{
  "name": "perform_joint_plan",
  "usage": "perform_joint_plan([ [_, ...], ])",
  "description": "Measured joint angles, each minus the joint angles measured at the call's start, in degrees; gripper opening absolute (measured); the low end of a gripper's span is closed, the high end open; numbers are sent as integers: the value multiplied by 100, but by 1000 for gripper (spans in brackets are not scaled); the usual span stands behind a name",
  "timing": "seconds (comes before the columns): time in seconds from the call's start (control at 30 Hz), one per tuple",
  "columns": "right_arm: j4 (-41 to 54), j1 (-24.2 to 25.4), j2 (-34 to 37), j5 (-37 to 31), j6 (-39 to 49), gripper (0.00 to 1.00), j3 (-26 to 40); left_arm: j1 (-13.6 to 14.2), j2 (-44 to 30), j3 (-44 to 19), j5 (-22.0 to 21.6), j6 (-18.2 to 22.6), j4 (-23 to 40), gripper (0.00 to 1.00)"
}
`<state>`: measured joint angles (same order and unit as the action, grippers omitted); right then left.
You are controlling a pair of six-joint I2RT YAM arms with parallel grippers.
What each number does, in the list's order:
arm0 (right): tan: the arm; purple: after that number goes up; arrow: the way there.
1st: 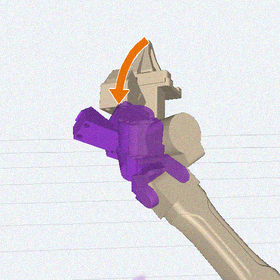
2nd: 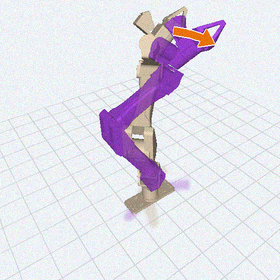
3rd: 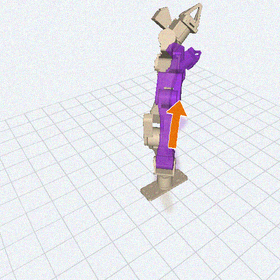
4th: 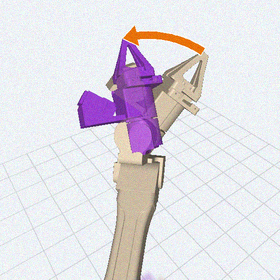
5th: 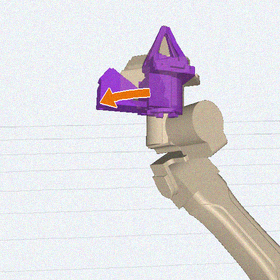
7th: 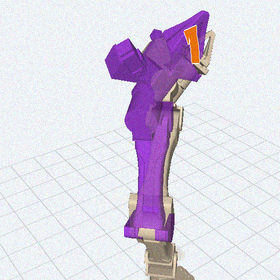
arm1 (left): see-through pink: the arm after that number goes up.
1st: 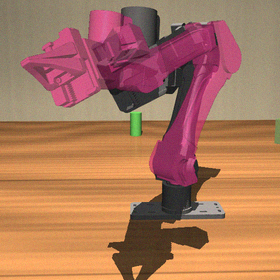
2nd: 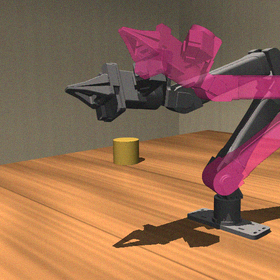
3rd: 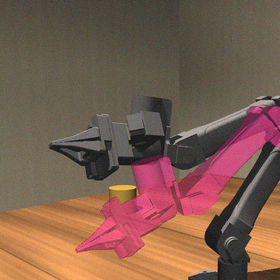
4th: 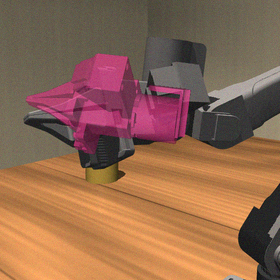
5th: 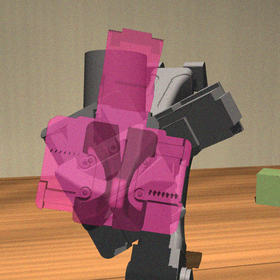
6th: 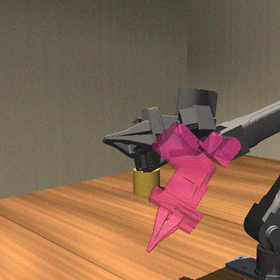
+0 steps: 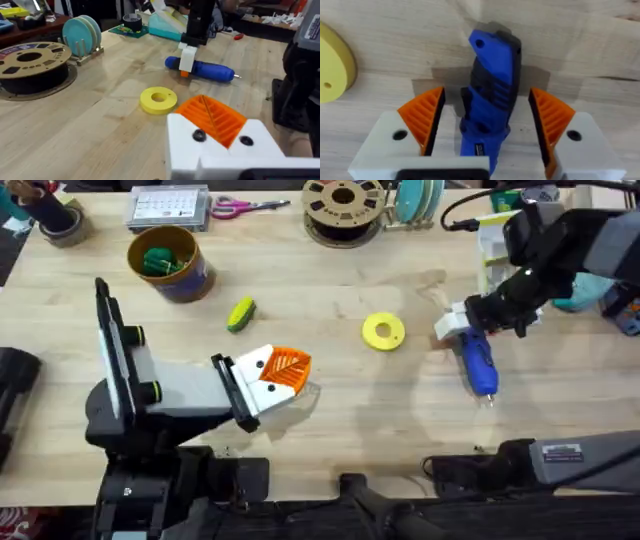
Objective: Pick up the gripper from the table and insert it into the empty holder that is missing its gripper. Then pick up a screw, insert it into the mounting hole, and use the screwdriver to tighten it. Finally, clean up the table by picking up the vegetable and placing it into the bucket.
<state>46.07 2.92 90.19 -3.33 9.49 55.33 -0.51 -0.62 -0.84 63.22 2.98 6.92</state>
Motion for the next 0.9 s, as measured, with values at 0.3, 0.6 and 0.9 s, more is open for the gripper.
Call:
perform_joint_plan([
  [0.3,-20,0,247,17,-2,998,31,0,0,0,0,-1,0,13],
  [0.6,-113,0,257,-32,62,366,33,0,0,0,0,-1,0,13],
  [0.9,-194,28,333,-94,62,26,39,0,0,0,0,-1,0,13],
])
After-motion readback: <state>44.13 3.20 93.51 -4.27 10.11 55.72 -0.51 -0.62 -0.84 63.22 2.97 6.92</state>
